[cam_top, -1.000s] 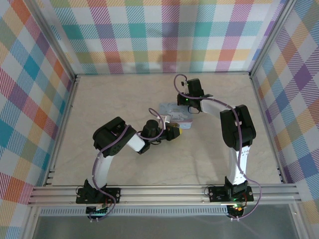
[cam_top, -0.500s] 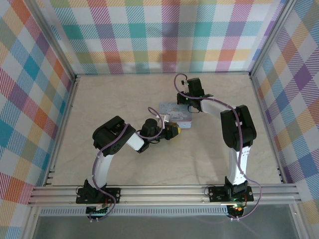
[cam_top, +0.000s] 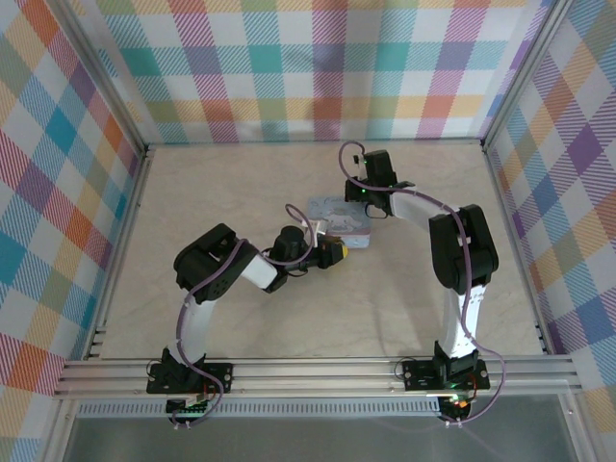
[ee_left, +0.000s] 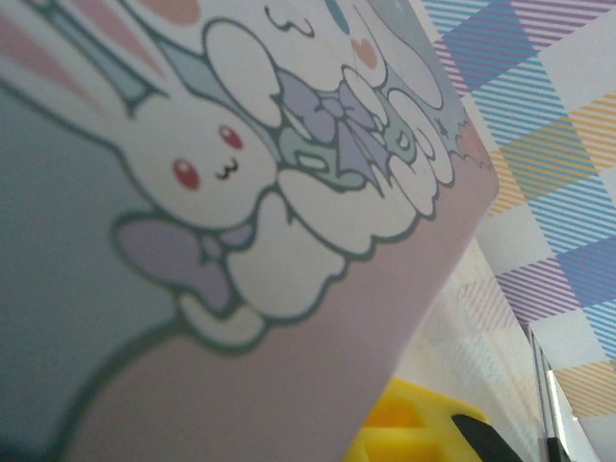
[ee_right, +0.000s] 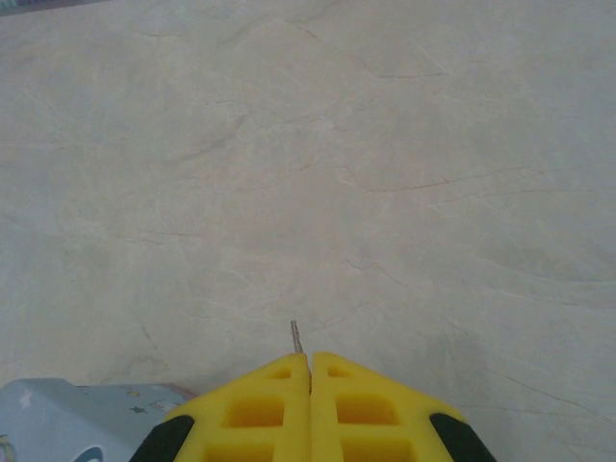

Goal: Unlock a padlock with a key

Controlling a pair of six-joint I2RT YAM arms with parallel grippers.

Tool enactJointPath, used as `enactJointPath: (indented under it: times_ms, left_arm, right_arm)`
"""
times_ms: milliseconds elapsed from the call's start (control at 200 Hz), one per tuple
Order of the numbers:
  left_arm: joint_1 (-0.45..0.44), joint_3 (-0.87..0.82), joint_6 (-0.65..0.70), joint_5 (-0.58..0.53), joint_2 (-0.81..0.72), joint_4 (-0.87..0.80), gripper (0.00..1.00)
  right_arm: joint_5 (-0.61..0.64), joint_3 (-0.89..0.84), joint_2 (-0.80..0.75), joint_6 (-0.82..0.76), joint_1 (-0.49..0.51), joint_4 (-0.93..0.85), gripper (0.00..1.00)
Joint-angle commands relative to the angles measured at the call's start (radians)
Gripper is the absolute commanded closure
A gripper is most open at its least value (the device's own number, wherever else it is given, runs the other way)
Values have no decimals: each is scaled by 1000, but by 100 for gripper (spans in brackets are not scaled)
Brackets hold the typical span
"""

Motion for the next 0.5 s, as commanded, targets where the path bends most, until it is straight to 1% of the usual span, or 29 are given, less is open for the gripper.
enactJointPath:
  times_ms: [0, 150, 245, 375, 500]
  left_arm:
    - [15, 3, -82, -10, -4, -248, 88]
    - [15, 31, -73, -30, -35, -361, 88]
    - [12, 56, -53, -48, -68, -467, 88]
    - [13, 89, -41, -67, -109, -586, 89]
    - [13, 131, -36, -58, -122, -673, 89]
  right_arm:
    - [38, 16, -34, 33, -23, -48, 100]
    - [122, 0, -49, 63, -34, -57, 100]
    - [146, -29, -74, 100, -57, -54, 100]
    - [123, -101, -140, 142, -79, -14, 100]
    - [79, -203, -241, 177, -79, 30, 100]
